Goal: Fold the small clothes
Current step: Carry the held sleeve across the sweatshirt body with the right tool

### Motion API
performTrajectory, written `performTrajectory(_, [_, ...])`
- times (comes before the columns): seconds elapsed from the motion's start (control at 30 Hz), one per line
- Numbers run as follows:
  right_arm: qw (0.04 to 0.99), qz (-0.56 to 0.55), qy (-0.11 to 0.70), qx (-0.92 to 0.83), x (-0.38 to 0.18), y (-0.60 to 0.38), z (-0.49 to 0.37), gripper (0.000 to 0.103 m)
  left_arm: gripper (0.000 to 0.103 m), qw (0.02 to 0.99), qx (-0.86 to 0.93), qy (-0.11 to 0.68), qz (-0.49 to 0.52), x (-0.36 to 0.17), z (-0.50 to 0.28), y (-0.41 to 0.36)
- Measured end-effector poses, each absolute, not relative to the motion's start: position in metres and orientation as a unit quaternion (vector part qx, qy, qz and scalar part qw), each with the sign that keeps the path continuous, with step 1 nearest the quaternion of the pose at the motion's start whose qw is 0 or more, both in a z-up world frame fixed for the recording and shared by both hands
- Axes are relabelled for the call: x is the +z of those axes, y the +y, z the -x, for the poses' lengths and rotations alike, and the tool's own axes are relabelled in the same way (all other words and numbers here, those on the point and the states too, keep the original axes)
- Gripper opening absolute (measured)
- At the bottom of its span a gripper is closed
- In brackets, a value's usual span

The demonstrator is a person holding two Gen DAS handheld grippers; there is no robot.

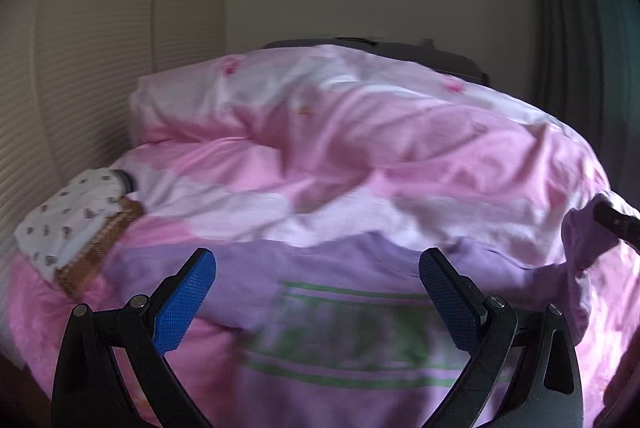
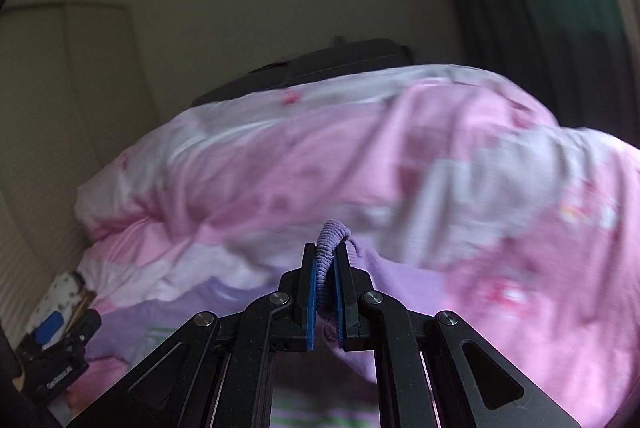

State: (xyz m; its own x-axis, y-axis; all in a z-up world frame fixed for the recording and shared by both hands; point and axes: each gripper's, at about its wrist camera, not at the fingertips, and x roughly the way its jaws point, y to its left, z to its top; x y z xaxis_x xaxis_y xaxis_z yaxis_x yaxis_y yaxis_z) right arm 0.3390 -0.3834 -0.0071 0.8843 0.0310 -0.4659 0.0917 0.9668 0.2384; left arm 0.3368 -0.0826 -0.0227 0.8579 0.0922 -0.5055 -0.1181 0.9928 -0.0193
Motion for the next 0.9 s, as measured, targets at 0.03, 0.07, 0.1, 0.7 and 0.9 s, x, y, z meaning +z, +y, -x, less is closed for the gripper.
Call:
performTrajectory(0.03, [0.963, -0.114, 0.243, -0.007, -0.008, -0.361, -0.351, 0.008, 0.103, 0.962, 0.064, 0.263, 0.028, -0.023, -0.337, -0.067])
performTrajectory(0.07, [0.964, -0.101, 0.246, -0.002, -0.011, -0.343, -0.358, 0.008, 0.103, 0.961, 0.071, 0.266, 0.031, -0.025, -0.337, -0.054])
performTrajectory(0.1, [0.964, -0.086, 0.250, 0.002, -0.015, -0.322, -0.368, 0.008, 0.103, 0.960, 0.075, 0.269, 0.032, -0.027, -0.338, -0.044])
performTrajectory(0.7, [0.939, 0.032, 0.330, 0.090, -0.112, -0.153, -0.400, 0.055, 0.103, 0.947, 0.101, 0.301, 0.054, -0.061, -0.341, 0.028])
performTrajectory(0.9, [0.952, -0.022, 0.299, 0.063, -0.092, -0.212, -0.359, 0.058, 0.103, 0.948, 0.084, 0.304, 0.053, -0.066, -0.348, 0.005])
